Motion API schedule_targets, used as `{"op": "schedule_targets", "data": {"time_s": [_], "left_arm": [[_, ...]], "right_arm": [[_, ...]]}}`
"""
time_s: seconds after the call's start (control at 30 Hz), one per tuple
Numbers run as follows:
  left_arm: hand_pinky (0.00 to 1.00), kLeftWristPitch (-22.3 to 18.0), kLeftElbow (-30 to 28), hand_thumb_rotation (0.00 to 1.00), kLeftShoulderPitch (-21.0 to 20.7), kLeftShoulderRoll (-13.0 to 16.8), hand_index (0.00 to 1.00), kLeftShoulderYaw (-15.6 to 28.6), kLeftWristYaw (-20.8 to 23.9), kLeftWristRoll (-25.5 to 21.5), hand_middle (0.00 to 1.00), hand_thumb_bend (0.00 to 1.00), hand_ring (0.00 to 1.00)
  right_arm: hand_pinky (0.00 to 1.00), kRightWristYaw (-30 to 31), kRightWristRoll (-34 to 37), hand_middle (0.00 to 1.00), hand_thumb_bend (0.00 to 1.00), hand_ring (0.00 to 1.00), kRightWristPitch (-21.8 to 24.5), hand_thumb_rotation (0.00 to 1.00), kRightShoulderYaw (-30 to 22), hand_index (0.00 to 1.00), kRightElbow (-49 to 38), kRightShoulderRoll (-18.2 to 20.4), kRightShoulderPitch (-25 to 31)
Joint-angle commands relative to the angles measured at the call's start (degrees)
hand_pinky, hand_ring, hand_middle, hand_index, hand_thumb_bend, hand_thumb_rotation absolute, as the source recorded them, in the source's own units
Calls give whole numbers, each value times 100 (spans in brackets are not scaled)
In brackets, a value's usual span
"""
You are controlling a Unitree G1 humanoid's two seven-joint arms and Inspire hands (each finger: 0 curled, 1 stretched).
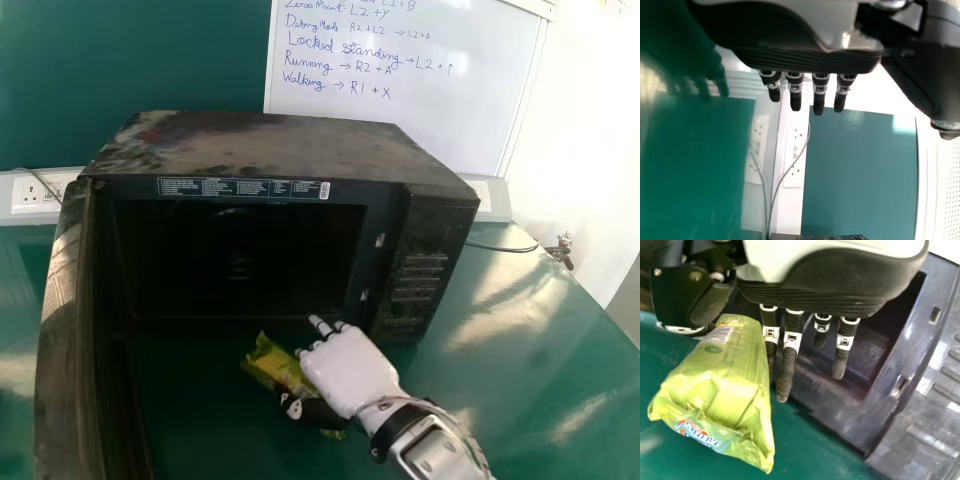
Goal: Put biscuit inside oven
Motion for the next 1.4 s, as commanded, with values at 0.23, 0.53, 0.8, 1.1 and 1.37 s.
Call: {"op": "schedule_targets", "data": {"time_s": [0.23,0.53,0.8,1.1,1.37], "left_arm": [[0,37,167,90,-51,-55,95,-89,-15,46,82,18,74],[0,57,193,93,-52,-41,96,-81,-55,39,82,15,74],[0,169,128,85,-64,-64,94,-87,-29,-8,82,21,73],[0,189,133,82,-83,-77,93,-92,-1,-1,80,19,74],[0,306,75,78,-62,-86,94,-80,-37,-84,81,24,73]], "right_arm": [[72,-77,166,49,53,59,209,0,-347,49,-215,111,-267],[70,-29,254,49,53,57,399,0,-465,49,-263,242,-444],[67,-28,267,49,53,57,475,0,-459,49,-161,308,-634],[67,-265,408,49,53,55,520,0,-410,49,76,461,-741],[65,-327,297,49,53,58,653,0,-248,49,400,669,-937]]}}
